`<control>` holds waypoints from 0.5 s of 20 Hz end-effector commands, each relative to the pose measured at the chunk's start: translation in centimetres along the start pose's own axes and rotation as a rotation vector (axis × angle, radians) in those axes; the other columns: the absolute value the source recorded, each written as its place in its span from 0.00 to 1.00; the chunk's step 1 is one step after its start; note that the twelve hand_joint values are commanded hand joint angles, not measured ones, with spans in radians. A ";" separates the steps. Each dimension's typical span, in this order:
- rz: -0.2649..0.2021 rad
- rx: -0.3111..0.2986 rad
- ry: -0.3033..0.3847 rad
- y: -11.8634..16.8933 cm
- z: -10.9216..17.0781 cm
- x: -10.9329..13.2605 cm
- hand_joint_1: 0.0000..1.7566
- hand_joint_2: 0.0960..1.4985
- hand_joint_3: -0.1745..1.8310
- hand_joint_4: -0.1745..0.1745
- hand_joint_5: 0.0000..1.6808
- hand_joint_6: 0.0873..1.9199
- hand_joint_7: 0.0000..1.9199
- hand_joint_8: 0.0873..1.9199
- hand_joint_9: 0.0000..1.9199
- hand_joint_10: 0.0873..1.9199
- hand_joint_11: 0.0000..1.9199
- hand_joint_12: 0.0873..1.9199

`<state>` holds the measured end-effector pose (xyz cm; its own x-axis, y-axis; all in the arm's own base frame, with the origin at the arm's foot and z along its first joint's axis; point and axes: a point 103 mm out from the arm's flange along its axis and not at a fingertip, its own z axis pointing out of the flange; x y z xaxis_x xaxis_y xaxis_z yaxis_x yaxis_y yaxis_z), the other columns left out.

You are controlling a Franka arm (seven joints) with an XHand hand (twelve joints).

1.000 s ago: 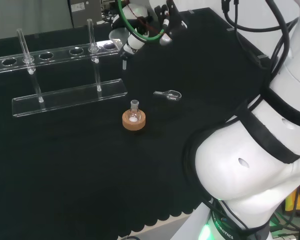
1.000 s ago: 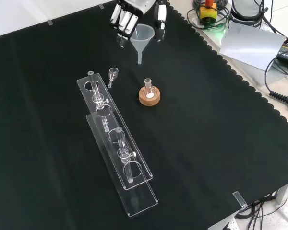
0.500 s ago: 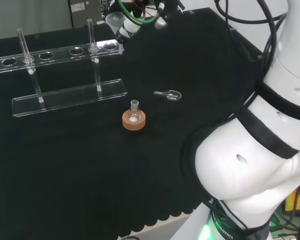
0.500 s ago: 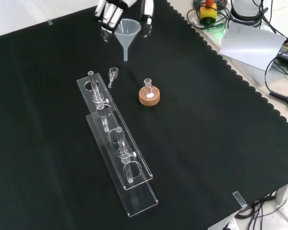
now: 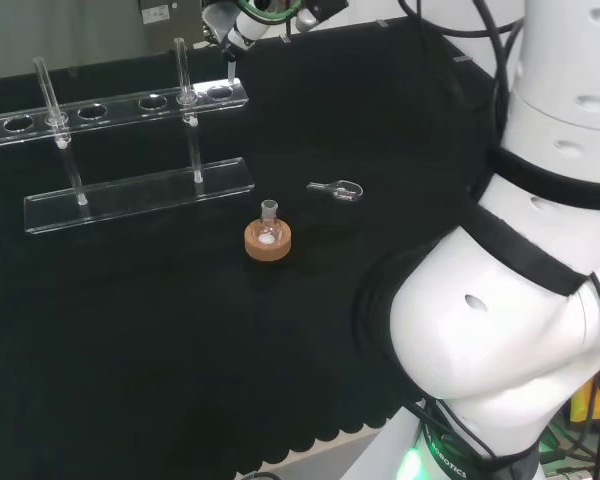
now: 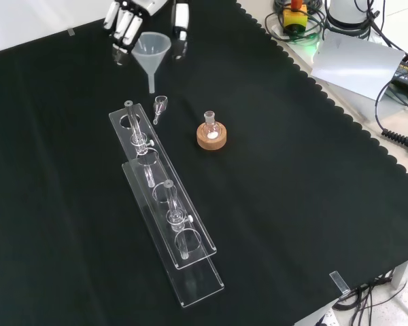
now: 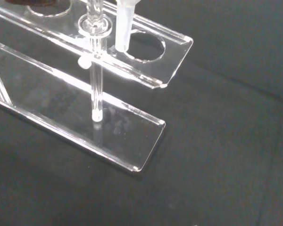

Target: Put the funnel back on the funnel stand.

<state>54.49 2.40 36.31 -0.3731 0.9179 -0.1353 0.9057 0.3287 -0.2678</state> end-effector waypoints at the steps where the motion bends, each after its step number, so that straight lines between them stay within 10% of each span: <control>1: -0.017 0.025 0.014 3.1 0.3 -1.1 0.41 0.65 0.00 0.35 0.33 0.02 0.31 0.35 0.51 0.28 0.27 0.68; 10: -0.039 0.027 -0.004 5.3 0.3 -0.9 0.41 0.65 0.00 0.35 0.33 0.02 0.31 0.35 0.51 0.28 0.27 0.68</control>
<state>58.96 2.98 35.08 -0.3953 0.9104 -0.1220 0.8919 0.3487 -0.2879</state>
